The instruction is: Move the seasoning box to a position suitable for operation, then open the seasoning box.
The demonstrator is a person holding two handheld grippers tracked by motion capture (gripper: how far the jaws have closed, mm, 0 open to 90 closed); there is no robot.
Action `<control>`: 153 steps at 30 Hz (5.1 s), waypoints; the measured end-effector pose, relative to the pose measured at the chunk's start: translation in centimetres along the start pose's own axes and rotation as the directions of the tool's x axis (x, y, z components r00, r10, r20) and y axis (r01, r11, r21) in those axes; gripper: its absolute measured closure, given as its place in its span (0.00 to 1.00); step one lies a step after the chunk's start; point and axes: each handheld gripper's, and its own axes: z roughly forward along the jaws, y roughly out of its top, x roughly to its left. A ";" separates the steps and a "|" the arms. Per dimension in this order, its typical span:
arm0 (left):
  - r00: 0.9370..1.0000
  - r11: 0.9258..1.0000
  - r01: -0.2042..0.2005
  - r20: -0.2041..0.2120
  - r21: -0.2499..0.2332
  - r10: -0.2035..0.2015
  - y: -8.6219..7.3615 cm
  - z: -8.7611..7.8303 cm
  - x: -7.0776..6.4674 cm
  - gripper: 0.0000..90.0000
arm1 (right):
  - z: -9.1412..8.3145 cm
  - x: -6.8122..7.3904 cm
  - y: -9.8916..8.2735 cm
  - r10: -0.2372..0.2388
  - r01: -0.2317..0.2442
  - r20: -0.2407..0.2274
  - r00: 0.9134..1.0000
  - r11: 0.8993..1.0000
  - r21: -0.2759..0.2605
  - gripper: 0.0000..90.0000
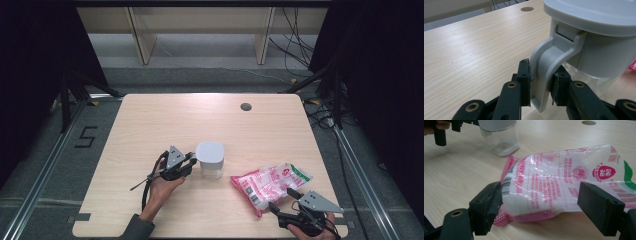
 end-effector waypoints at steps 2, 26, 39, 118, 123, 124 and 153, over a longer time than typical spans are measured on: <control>1.000 1.000 0.019 0.013 -0.005 -0.019 0.0 0.0 0.1 0.80 | 0.0 0.0 0.0 0.000 0.000 -0.003 1.000 1.000 0.002 0.23; 0.995 0.998 -0.017 0.103 0.067 0.010 0.6 -1.7 0.3 0.53 | -0.1 -0.1 0.0 0.022 -0.022 -0.012 1.000 1.000 -0.007 0.23; 0.991 0.998 -0.057 0.125 0.037 0.052 2.5 -4.5 0.7 0.54 | -0.1 -0.1 -0.1 0.020 -0.020 -0.005 1.000 1.000 -0.004 0.23; 0.975 0.969 -0.205 0.059 -0.141 0.215 4.9 -3.0 1.9 0.97 | 10.0 2.9 7.0 -0.107 0.105 -0.149 0.983 0.994 -0.027 0.79; 0.975 0.968 -0.206 0.058 -0.141 0.216 4.9 -3.0 2.0 0.97 | 10.7 3.1 7.7 -0.148 0.145 -0.156 0.977 0.989 -0.029 0.92; 0.975 0.969 -0.205 0.056 -0.141 0.214 4.9 -3.0 1.9 0.97 | 10.9 3.2 7.7 -0.143 0.140 -0.149 0.978 0.990 -0.031 0.94; 0.976 0.969 -0.205 0.047 -0.138 0.213 4.8 -3.0 2.4 0.97 | 13.3 4.1 10.2 -0.170 0.155 -0.193 0.966 0.984 -0.090 1.00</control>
